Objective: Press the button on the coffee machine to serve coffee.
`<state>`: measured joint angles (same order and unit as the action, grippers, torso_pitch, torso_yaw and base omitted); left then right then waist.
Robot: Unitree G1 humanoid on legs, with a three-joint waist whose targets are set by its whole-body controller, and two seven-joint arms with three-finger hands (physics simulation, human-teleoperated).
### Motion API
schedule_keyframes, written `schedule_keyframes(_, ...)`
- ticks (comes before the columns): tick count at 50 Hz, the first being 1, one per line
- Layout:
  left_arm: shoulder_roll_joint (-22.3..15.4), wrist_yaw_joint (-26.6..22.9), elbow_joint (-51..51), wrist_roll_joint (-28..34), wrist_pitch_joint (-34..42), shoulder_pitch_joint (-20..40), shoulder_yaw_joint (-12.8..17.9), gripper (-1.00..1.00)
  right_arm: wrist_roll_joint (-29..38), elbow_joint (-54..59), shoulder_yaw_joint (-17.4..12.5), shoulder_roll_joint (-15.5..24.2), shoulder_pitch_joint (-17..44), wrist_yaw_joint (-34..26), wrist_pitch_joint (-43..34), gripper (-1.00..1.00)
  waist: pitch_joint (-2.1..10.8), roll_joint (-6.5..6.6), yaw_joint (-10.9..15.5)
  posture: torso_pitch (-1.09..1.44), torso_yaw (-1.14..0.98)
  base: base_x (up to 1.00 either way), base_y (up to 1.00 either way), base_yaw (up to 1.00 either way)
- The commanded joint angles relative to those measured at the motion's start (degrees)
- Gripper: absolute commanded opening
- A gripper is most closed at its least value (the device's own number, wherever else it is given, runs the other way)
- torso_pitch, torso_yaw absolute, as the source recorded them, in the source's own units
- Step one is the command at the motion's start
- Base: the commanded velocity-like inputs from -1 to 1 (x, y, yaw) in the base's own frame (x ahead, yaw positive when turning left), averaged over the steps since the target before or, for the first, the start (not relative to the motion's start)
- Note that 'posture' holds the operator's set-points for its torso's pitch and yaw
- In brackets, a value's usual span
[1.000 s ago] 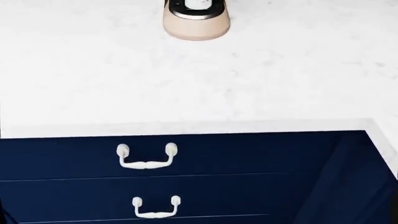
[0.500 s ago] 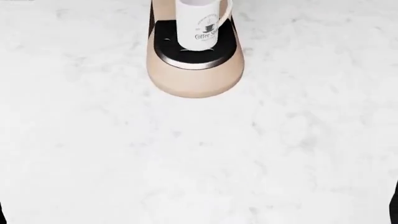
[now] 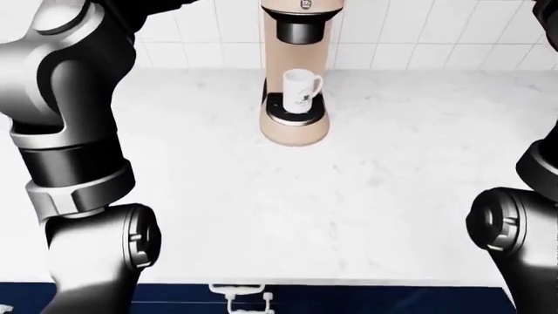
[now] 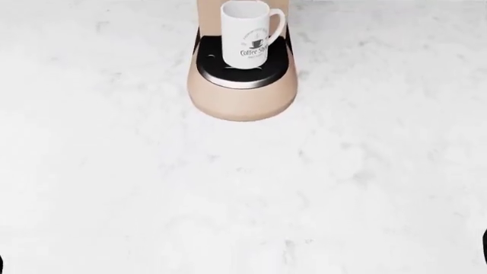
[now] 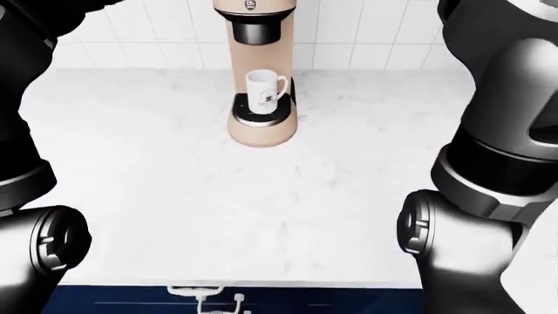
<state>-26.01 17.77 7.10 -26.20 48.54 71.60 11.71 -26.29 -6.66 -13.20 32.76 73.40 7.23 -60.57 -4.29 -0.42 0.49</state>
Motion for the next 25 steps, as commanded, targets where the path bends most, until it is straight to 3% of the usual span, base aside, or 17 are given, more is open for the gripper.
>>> schedule_keyframes(1, -0.6, 0.0, -1.5, 0.0, -0.9, 1.7, 0.3, 1.00, 0.1, -0.6, -0.4, 0.5, 1.7, 0.0, 0.9, 1.00, 1.19, 0.02, 0.0, 0.00, 0.00, 0.00, 0.00, 0.00)
schedule_keyframes(13, -0.6, -0.9, -1.4, 1.2, -1.4, 1.7, -0.1, 1.00, 0.5, 0.0, -0.1, 0.3, 2.3, -0.2, 1.1, 1.00, 1.21, 0.29, -0.3, -0.01, 0.00, 0.00, 0.00, 0.00)
schedule_keyframes(25, -0.5, -1.2, -1.7, 1.4, -1.1, 1.7, 0.1, 1.00, 0.4, -0.5, -0.3, 0.1, 1.9, -0.2, 1.0, 1.00, 4.95, 0.36, -0.1, -0.12, 0.00, 0.00, 0.00, 0.00)
